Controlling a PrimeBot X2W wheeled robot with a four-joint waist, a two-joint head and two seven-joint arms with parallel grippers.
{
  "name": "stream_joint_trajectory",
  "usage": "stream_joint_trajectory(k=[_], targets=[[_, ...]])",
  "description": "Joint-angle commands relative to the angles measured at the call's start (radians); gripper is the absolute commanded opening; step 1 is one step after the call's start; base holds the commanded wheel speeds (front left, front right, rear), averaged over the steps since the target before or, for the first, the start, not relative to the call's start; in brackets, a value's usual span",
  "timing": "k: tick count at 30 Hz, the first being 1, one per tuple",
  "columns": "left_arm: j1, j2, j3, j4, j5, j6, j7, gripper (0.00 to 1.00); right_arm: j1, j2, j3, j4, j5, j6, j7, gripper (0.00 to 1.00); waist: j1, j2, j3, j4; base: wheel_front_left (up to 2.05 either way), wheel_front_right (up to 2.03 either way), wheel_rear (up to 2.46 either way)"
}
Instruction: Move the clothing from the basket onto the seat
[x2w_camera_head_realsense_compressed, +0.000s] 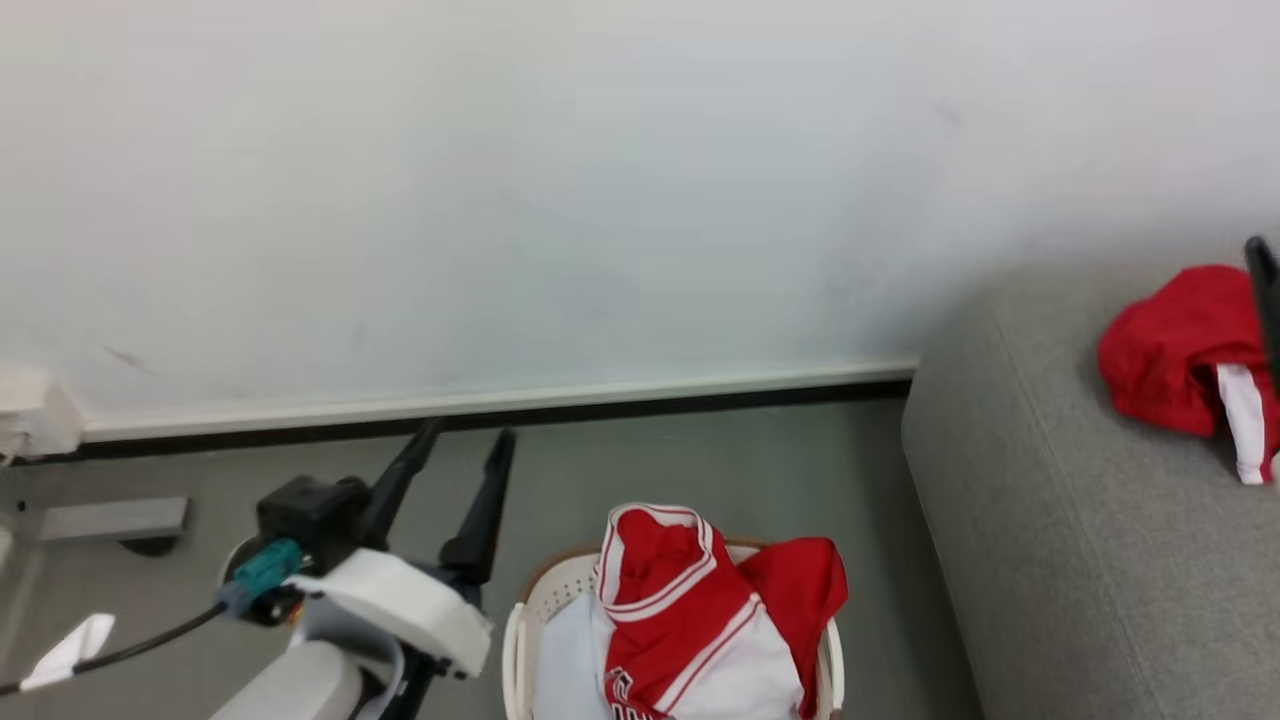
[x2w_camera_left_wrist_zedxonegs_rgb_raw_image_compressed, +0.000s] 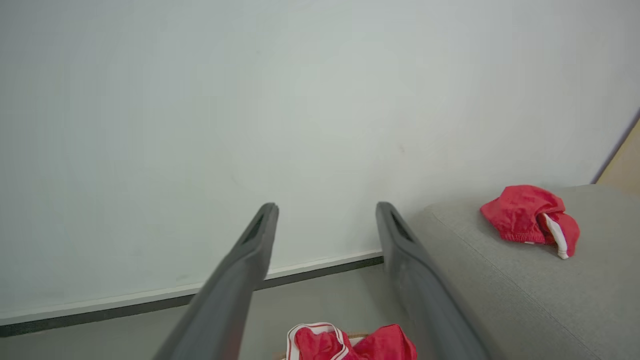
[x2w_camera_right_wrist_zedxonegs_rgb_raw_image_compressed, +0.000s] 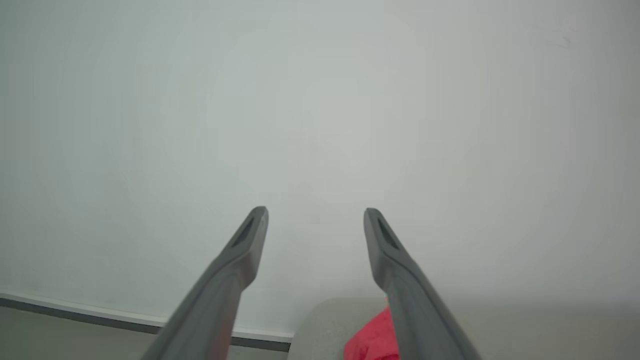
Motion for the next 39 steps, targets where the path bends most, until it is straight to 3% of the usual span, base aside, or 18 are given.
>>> stream_joint_trajectory(k=[1,6,11,16,20,28,39], targets=[[0.043,0.014,0.027,-0.004,-0.003,0.009,-0.002,1.00,0.065,0.035,-0.031,-0.045,-0.017,-0.002,-0.032,1.00,0.0005,0.0000,-0.037,0.029,0.00,0.00,0.00],[0.115,0.020,0.114,-0.027,0.025,0.021,-0.002,1.00,0.195,0.109,-0.103,-0.158,-0.065,-0.002,-0.069,1.00,0.0005,0.0000,-0.053,0.049,0.00,0.00,0.00],[0.202,0.002,0.213,-0.056,0.080,0.027,-0.002,1.00,0.351,0.227,-0.169,-0.280,-0.164,-0.002,-0.103,1.00,0.0005,0.0000,-0.064,0.061,0.00,0.00,0.00],[0.292,-0.050,0.324,-0.084,0.149,0.021,-0.003,1.00,0.487,0.343,-0.192,-0.351,-0.223,-0.002,-0.125,1.00,0.0005,0.0000,-0.067,0.059,0.00,0.00,0.00],[0.346,-0.113,0.394,-0.094,0.234,0.001,-0.003,1.00,0.569,0.403,-0.210,-0.324,-0.279,-0.002,-0.158,1.00,0.0005,0.0000,-0.063,0.063,0.00,0.00,0.00],[0.405,-0.222,0.491,-0.052,0.347,-0.078,-0.003,1.00,0.577,0.439,-0.190,-0.260,-0.321,-0.002,-0.197,1.00,0.0005,0.0000,-0.057,0.056,0.00,0.00,0.00],[0.390,-0.296,0.575,-0.016,0.417,-0.168,-0.003,1.00,0.531,0.431,-0.165,-0.250,-0.310,-0.002,-0.205,1.00,0.0005,0.0000,-0.037,0.038,0.00,0.00,0.00]])
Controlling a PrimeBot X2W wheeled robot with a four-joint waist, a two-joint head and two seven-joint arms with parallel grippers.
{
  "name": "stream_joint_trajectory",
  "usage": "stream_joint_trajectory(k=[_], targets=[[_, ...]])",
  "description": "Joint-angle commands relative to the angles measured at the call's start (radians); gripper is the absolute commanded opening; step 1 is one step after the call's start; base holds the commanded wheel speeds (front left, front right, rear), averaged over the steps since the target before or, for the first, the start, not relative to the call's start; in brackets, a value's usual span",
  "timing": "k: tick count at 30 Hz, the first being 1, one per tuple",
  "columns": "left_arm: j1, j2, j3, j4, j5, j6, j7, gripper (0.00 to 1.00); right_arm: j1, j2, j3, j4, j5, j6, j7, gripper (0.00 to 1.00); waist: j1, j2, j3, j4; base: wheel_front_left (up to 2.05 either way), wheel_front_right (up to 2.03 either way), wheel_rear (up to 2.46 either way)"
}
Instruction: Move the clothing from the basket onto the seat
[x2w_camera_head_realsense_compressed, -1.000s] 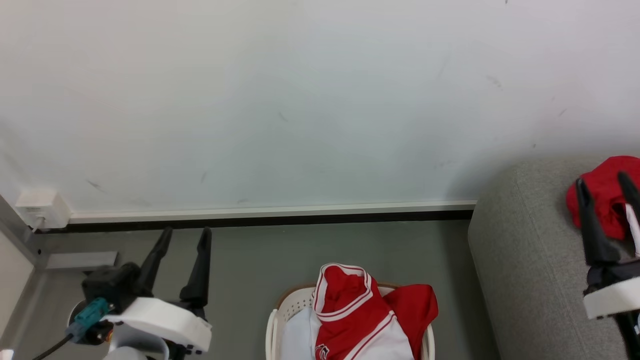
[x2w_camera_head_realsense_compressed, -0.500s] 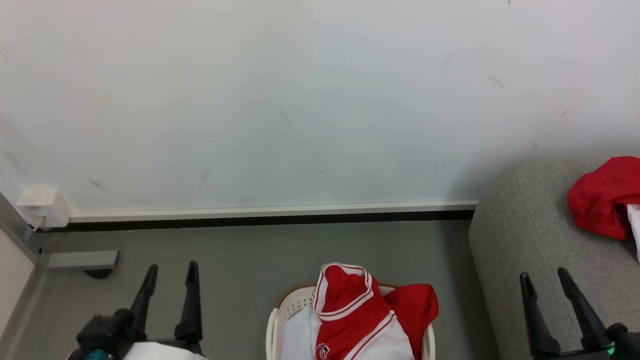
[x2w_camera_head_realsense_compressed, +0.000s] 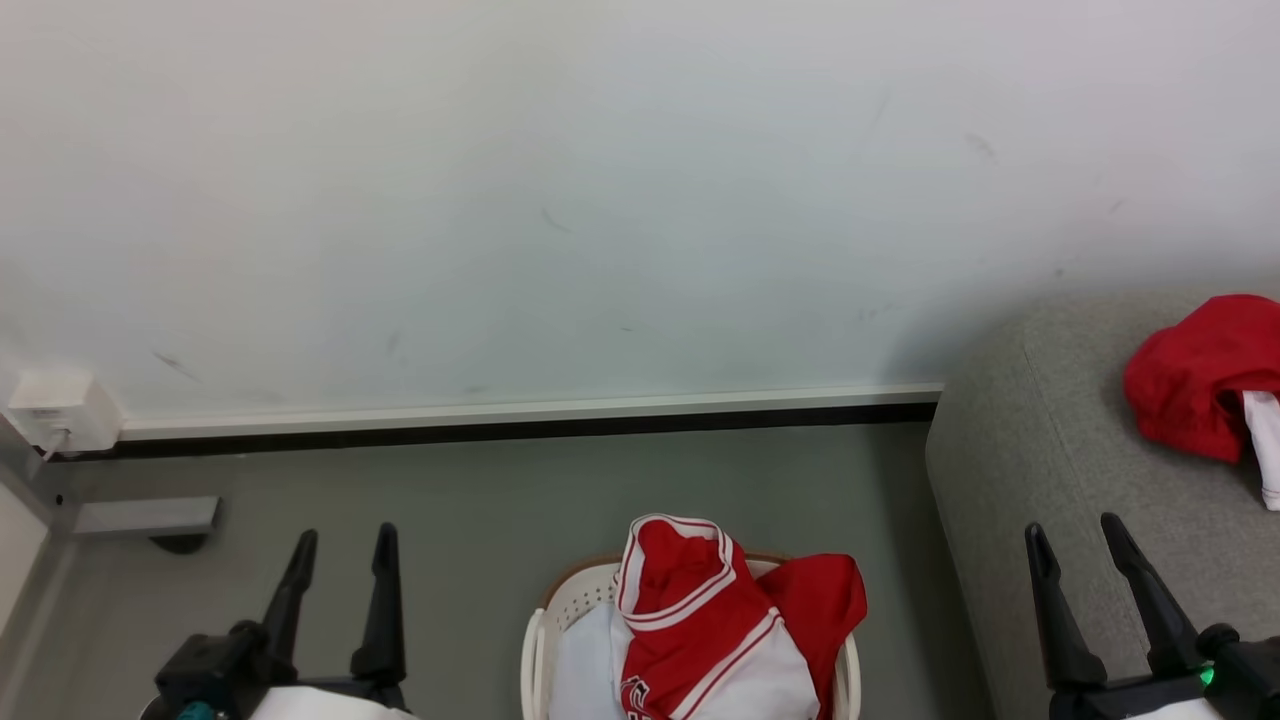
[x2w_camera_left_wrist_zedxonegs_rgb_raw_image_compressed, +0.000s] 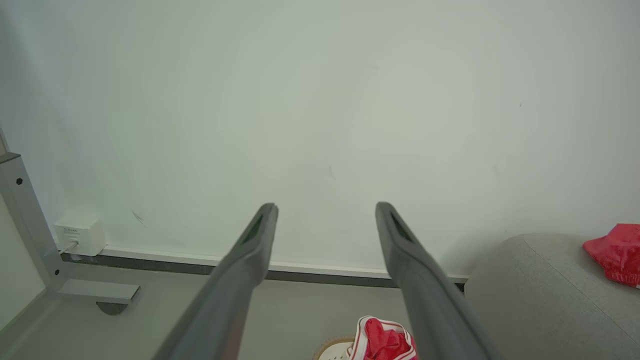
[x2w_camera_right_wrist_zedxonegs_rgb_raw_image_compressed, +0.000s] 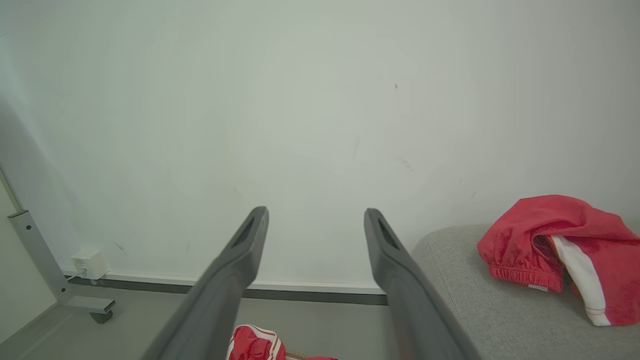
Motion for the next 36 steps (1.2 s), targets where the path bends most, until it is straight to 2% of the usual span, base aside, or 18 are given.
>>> stream_joint_trajectory(k=[1,8,15,20,31,36], targets=[[-0.007,-0.006,0.005,0.006,0.008,-0.011,0.000,1.00,-0.022,-0.003,-0.001,-0.003,0.007,-0.002,-0.006,1.00,0.0000,0.0000,0.007,-0.006,0.00,0.00,0.00],[-0.108,-0.030,-0.027,0.040,0.040,-0.073,0.000,1.00,-0.095,0.002,-0.015,-0.046,0.007,-0.002,-0.008,1.00,0.0000,0.0000,0.128,-0.051,0.00,0.00,0.00],[-0.274,-0.017,-0.072,0.125,0.070,-0.105,0.020,1.00,-0.202,0.027,-0.051,-0.090,0.018,-0.002,-0.008,1.00,0.0000,0.0000,0.302,-0.105,0.00,0.00,0.00],[-0.389,-0.003,-0.100,0.216,0.082,-0.128,0.071,1.00,-0.269,0.052,-0.078,-0.141,0.030,-0.002,-0.009,1.00,0.0000,0.0000,0.415,-0.142,0.00,0.00,0.00],[-0.602,0.020,-0.178,0.410,0.125,-0.152,0.212,1.00,-0.397,0.091,-0.120,-0.222,0.047,-0.002,-0.009,1.00,0.0000,0.0000,0.636,-0.232,0.00,0.00,0.00],[-0.678,0.041,-0.224,0.544,0.140,-0.166,0.278,1.00,-0.421,0.104,-0.158,-0.271,0.052,-0.002,-0.009,1.00,0.0000,0.0000,0.712,-0.273,0.00,0.00,0.00]])
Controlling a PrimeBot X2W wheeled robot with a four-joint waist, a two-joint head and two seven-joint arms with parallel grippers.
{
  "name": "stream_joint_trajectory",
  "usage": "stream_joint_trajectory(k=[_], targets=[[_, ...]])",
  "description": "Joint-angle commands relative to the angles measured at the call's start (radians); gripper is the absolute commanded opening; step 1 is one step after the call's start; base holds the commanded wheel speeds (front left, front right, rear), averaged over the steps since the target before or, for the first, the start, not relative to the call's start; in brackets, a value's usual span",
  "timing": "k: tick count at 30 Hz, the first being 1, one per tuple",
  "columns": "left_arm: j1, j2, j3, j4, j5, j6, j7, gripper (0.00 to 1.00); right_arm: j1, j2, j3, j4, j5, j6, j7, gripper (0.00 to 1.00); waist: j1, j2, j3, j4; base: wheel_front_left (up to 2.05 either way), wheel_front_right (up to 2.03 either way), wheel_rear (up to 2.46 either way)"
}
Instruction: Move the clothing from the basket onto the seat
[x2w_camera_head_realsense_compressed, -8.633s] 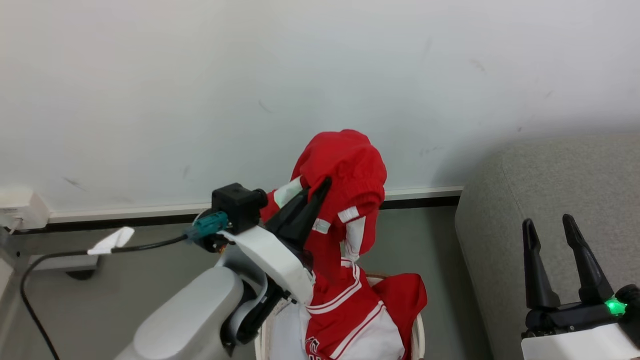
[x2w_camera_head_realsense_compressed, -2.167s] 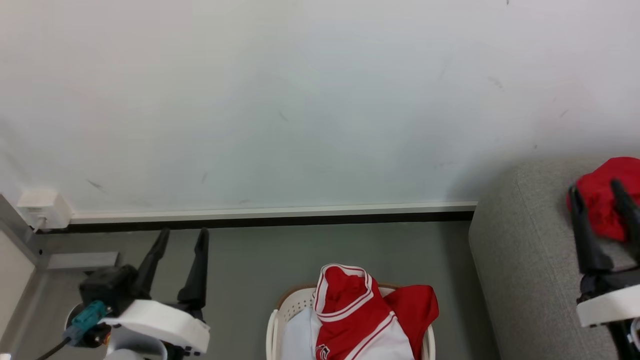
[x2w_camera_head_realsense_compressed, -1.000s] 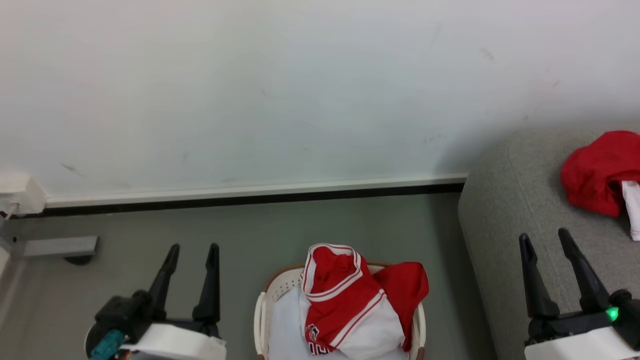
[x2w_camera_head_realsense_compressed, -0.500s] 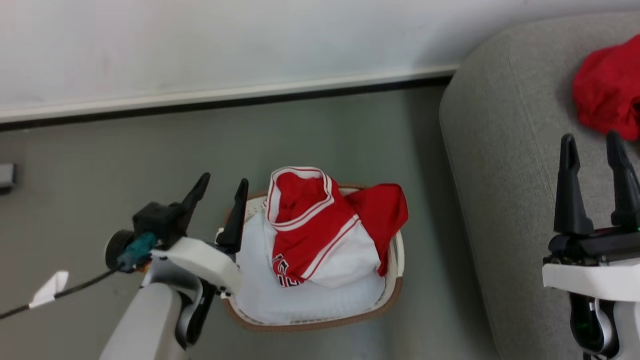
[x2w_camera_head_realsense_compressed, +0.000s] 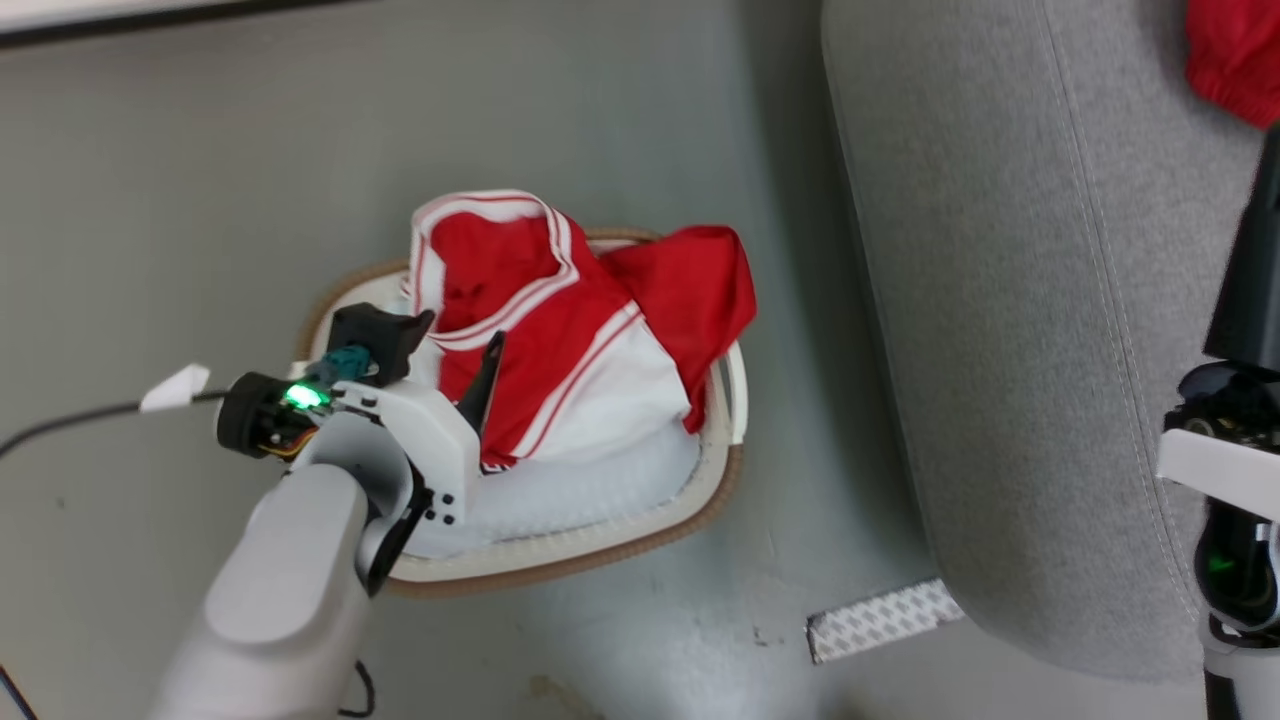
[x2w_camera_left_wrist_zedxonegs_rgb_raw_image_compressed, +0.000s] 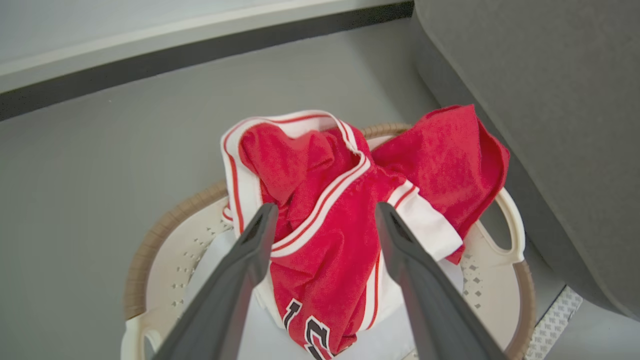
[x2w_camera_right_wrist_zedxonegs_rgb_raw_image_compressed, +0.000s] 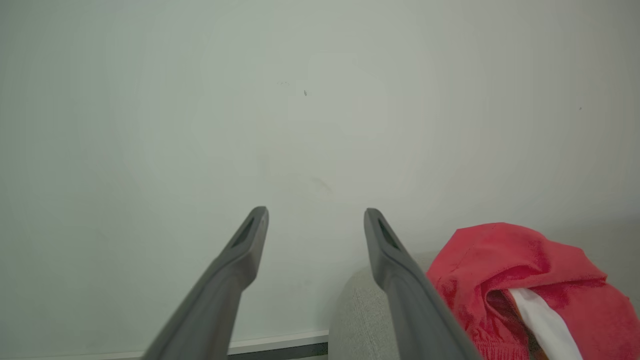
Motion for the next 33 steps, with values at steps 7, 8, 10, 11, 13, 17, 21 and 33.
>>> stream_joint_trajectory(k=[7,8,10,11,13,17,21,33], targets=[[-0.127,0.034,-0.047,0.200,0.024,-0.011,0.060,1.00,-0.020,0.011,-0.037,-0.060,0.018,-0.002,-0.003,1.00,-0.0004,0.0000,0.143,-0.106,0.00,0.00,0.00],[-0.127,0.034,-0.047,0.200,0.024,-0.011,0.060,1.00,-0.020,0.011,-0.037,-0.060,0.018,-0.002,-0.003,1.00,-0.0004,0.0000,0.143,-0.106,0.00,0.00,0.00],[-0.163,0.046,-0.063,0.247,0.035,-0.013,0.073,1.00,-0.024,0.012,-0.041,-0.072,0.031,-0.002,-0.003,1.00,-0.0004,0.0000,0.164,-0.123,0.00,0.00,0.00],[-0.180,0.053,-0.068,0.266,0.043,-0.013,0.076,1.00,-0.026,0.012,-0.043,-0.076,0.040,-0.002,-0.003,1.00,-0.0004,0.0000,0.174,-0.131,0.00,0.00,0.00],[-0.219,0.066,-0.076,0.301,0.058,-0.003,0.076,1.00,-0.030,0.012,-0.044,-0.082,0.060,-0.002,-0.003,1.00,-0.0004,0.0000,0.194,-0.147,0.00,0.00,0.00],[-0.278,0.082,-0.083,0.360,0.070,0.015,0.062,1.00,-0.029,0.012,-0.038,-0.086,0.087,-0.002,-0.003,1.00,-0.0004,0.0000,0.227,-0.174,0.00,0.00,0.00],[-0.321,0.099,-0.103,0.426,0.088,0.011,0.086,1.00,-0.023,0.012,-0.026,-0.072,0.118,-0.002,-0.003,1.00,-0.0004,0.0000,0.248,-0.198,0.00,0.00,0.00],[-0.361,0.086,-0.187,0.548,0.100,-0.012,0.101,0.00,-0.008,0.012,-0.029,-0.059,0.136,-0.002,-0.003,1.00,-0.0004,0.0000,0.243,-0.205,0.00,0.00,0.00]])
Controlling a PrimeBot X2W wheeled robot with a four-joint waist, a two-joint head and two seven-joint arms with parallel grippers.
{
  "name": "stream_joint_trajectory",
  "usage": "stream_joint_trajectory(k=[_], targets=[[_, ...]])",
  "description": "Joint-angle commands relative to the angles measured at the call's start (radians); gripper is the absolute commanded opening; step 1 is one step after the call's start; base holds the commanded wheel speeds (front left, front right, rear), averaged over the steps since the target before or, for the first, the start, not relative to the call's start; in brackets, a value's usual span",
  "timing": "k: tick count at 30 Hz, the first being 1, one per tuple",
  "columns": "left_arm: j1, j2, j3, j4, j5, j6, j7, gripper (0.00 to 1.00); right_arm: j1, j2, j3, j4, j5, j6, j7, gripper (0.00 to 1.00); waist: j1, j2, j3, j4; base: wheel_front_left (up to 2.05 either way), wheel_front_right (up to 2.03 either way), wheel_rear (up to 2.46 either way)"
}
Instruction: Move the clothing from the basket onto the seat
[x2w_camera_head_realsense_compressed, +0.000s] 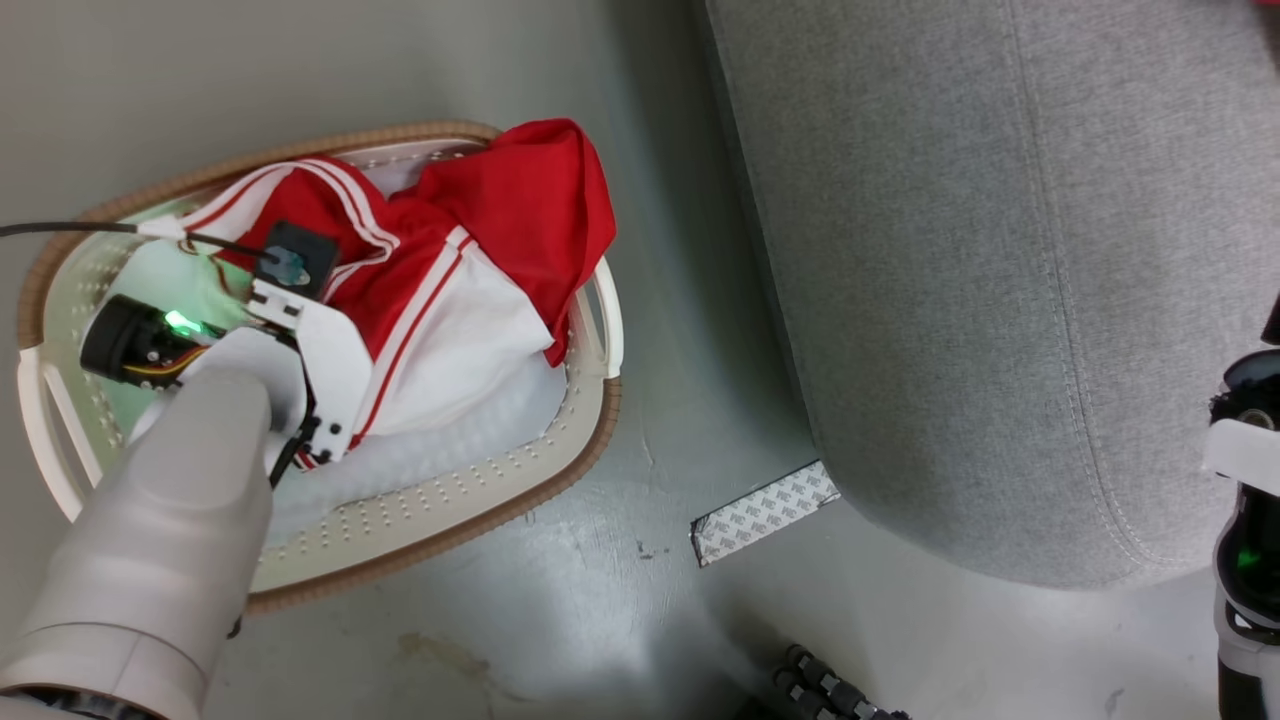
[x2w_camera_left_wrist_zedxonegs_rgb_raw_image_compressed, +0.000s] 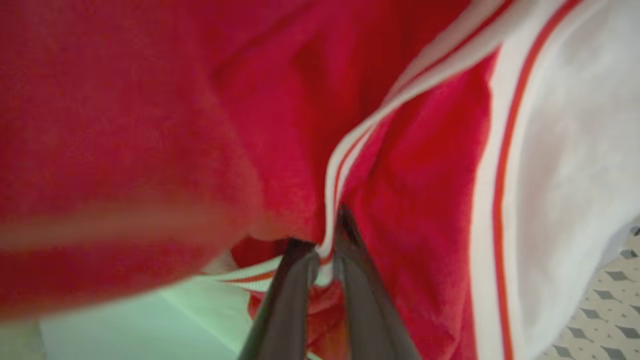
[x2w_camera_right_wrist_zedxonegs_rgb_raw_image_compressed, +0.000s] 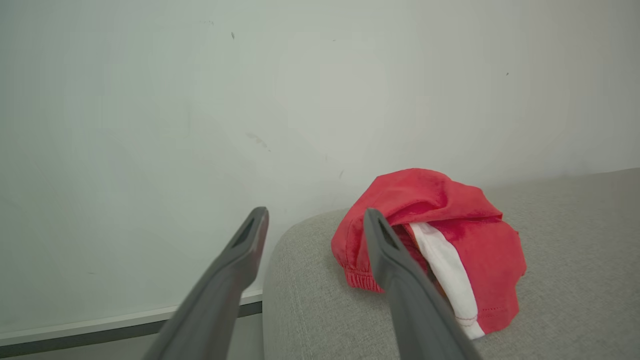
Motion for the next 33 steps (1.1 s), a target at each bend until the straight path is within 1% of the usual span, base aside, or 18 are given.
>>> stream_joint_trajectory(k=[1,3,7,13,18,21,25,29,33], targets=[[-0.007,0.008,-0.001,0.006,-0.014,-0.002,-0.013,0.00,-0.007,0.004,0.003,0.007,0.006,-0.002,-0.003,1.00,-0.0001,0.0000,-0.008,-0.003,0.00,0.00,0.00],[0.003,0.000,0.001,0.006,-0.020,0.000,-0.046,0.00,-0.014,0.003,0.005,0.015,0.000,-0.002,-0.003,1.00,-0.0001,0.0000,-0.030,0.002,0.00,0.00,0.00],[0.036,-0.049,-0.005,0.005,-0.039,-0.002,-0.113,0.00,-0.016,0.003,-0.009,0.025,-0.036,-0.002,-0.003,1.00,-0.0001,0.0000,-0.109,0.046,0.00,0.00,0.00],[0.099,-0.140,-0.004,0.004,-0.091,-0.006,-0.237,0.00,0.022,0.002,-0.022,0.038,-0.106,-0.002,-0.003,1.00,-0.0001,0.0000,-0.287,0.124,0.00,0.00,0.00],[0.171,-0.198,-0.021,-0.013,-0.151,-0.008,-0.312,0.00,0.067,-0.002,-0.023,0.058,-0.159,-0.002,-0.003,1.00,-0.0001,0.0000,-0.447,0.187,0.00,0.00,0.00],[0.216,-0.216,-0.043,-0.062,-0.206,-0.008,-0.342,0.00,0.097,-0.017,-0.027,0.067,-0.166,-0.002,-0.003,1.00,-0.0001,0.0000,-0.528,0.224,0.00,0.00,0.00],[0.278,-0.222,-0.087,-0.150,-0.279,-0.008,-0.359,0.00,0.145,-0.039,-0.020,0.085,-0.162,-0.002,-0.003,1.00,-0.0001,0.0000,-0.627,0.267,0.00,0.00,0.00],[0.324,-0.223,-0.117,-0.252,-0.335,-0.008,-0.366,0.00,0.195,-0.055,-0.014,0.105,-0.158,-0.002,-0.001,1.00,-0.0001,0.0000,-0.723,0.306,0.00,0.00,0.00],[0.346,-0.204,-0.119,-0.363,-0.358,-0.008,-0.367,0.00,0.246,-0.073,-0.007,0.129,-0.150,-0.002,-0.001,1.00,-0.0001,0.0000,-0.796,0.340,0.00,0.00,0.00]])
